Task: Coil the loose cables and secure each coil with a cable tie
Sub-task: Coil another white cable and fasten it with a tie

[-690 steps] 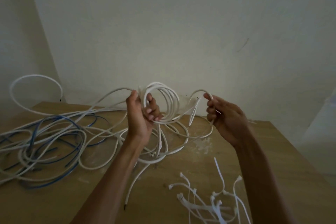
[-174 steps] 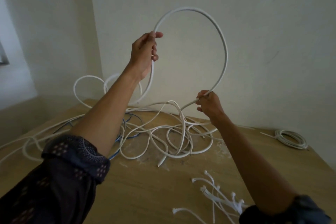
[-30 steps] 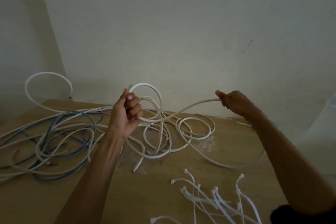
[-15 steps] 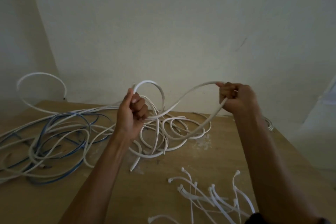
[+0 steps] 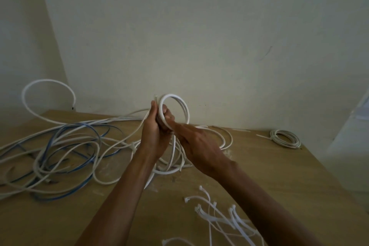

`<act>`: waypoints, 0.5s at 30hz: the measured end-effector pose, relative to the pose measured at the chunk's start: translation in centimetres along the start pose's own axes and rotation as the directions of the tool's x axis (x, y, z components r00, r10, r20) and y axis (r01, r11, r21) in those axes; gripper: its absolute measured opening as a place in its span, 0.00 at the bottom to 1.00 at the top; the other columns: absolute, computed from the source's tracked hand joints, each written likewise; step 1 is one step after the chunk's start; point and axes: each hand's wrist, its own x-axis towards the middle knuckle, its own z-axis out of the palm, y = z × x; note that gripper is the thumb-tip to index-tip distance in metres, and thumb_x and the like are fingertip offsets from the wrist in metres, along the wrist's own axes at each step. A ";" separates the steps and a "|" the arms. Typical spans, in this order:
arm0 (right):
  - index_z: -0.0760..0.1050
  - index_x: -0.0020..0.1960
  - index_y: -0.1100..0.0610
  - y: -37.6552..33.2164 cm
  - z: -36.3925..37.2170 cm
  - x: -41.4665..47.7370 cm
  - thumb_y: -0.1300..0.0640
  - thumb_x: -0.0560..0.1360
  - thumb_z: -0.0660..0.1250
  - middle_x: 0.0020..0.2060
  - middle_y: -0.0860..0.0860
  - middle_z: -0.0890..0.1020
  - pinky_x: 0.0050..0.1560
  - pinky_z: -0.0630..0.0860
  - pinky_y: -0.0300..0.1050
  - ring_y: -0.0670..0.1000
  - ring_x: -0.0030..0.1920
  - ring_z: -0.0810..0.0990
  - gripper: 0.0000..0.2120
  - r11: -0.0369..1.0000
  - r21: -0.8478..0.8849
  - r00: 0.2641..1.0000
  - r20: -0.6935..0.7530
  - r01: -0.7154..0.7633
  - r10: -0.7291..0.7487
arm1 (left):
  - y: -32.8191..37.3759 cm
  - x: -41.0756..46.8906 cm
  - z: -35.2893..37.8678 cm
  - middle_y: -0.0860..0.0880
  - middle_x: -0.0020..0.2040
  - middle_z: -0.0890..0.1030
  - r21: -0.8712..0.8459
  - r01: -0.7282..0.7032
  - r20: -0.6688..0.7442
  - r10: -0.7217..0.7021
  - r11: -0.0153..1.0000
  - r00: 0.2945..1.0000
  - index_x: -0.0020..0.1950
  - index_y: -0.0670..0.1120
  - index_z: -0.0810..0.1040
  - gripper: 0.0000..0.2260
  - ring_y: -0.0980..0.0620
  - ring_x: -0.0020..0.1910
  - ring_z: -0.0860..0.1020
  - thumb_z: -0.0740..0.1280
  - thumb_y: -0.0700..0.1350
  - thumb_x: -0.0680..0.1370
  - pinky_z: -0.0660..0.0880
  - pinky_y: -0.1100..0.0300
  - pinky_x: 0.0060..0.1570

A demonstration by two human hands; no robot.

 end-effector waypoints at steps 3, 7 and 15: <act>0.66 0.77 0.48 -0.5 0.9 -0.4 0.62 0.82 0.62 0.49 0.51 0.84 0.37 0.79 0.52 0.50 0.41 0.81 0.26 0.996 0.089 0.993 -0.116 -0.006 0.016 | 0.0 -0.1 0.9 0.49 0.33 0.70 -0.012 0.024 0.010 -0.024 1.000 1.000 0.40 0.45 0.72 0.22 0.55 0.30 0.66 0.52 0.57 0.86 0.63 0.64 0.29; 0.72 0.72 0.48 0.1 1.8 -0.8 0.56 0.82 0.64 0.46 0.47 0.84 0.40 0.79 0.47 0.45 0.40 0.81 0.19 0.969 0.236 0.967 -0.220 -0.078 0.131 | 0.1 -0.9 2.3 0.50 0.32 0.71 -0.165 0.099 0.036 -0.095 0.981 0.995 0.35 0.47 0.66 0.22 0.53 0.34 0.69 0.53 0.57 0.85 0.69 0.60 0.41; 0.77 0.46 0.53 5.0 0.5 -4.8 0.42 0.76 0.68 0.28 0.39 0.74 0.30 0.68 0.38 0.41 0.28 0.74 0.14 0.938 0.145 0.948 -0.001 -0.314 0.318 | 3.5 0.4 -0.9 0.55 0.21 0.60 -0.215 0.035 -0.061 -0.049 0.976 0.997 0.27 0.50 0.67 0.28 0.59 0.16 0.57 0.49 0.55 0.86 0.55 0.64 0.17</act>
